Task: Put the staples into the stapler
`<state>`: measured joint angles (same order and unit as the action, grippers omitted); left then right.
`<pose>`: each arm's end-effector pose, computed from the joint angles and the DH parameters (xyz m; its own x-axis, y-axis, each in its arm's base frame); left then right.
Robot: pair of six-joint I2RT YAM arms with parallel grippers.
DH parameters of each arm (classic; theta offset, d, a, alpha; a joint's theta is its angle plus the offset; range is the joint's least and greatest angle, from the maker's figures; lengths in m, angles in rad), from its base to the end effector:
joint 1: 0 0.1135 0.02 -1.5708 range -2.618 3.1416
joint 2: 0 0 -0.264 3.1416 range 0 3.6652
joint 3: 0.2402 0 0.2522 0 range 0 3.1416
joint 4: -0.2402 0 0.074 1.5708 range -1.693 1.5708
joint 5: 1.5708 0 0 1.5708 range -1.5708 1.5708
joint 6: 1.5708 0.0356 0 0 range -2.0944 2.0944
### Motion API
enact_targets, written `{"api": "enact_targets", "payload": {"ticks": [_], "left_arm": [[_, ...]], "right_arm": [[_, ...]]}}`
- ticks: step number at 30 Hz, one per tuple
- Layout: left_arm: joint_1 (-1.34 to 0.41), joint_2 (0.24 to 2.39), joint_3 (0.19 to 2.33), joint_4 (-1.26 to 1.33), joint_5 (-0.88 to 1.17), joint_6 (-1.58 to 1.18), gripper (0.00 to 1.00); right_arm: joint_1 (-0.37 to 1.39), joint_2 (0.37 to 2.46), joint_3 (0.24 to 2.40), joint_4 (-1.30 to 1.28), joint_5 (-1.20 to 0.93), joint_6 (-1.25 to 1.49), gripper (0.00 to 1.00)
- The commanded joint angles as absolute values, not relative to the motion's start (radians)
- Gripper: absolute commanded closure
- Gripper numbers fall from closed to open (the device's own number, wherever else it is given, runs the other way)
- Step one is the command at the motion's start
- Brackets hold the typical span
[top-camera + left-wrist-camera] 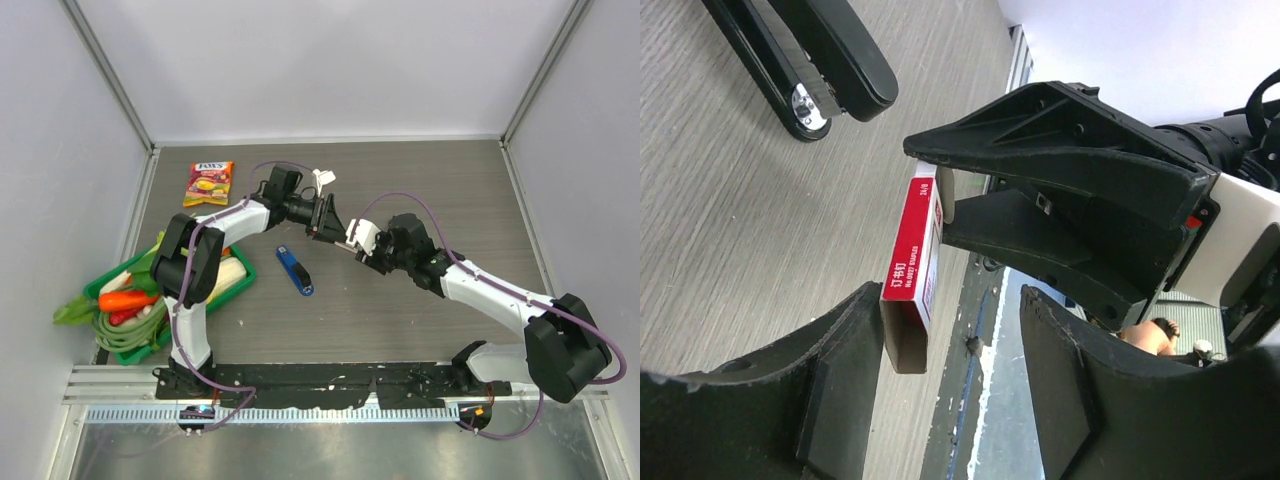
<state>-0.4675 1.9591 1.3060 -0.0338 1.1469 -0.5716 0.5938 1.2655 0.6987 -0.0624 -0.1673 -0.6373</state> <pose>0.3599 -0.2180 0.2004 -0.9167 0.2135 -0.3376 0.3788 0.1963 -0.9044 0.2186 0.1547 0.2202 0.0027 -0.7061 -0.7081 -0.8233 0.4004 -0.4023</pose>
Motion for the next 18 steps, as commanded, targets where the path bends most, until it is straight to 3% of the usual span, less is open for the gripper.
{"api": "enact_targets", "payload": {"ticks": [1, 9, 13, 18], "left_arm": [[-0.469, 1.962, 1.356, -0.113, 1.118, -0.499, 0.43], [-0.495, 1.97, 1.371, -0.155, 1.097, -0.457, 0.55], [-0.495, 1.973, 1.374, -0.167, 1.089, -0.454, 0.67], [-0.494, 1.967, 1.373, -0.17, 1.077, -0.453, 0.73]], "right_arm": [[0.592, 1.249, 0.747, -0.049, -0.192, -0.62, 0.78], [0.594, 1.249, 0.747, -0.049, -0.192, -0.617, 0.77], [0.594, 1.246, 0.747, -0.049, -0.19, -0.617, 0.77], [0.594, 1.246, 0.746, -0.052, -0.187, -0.618, 0.77]]}}
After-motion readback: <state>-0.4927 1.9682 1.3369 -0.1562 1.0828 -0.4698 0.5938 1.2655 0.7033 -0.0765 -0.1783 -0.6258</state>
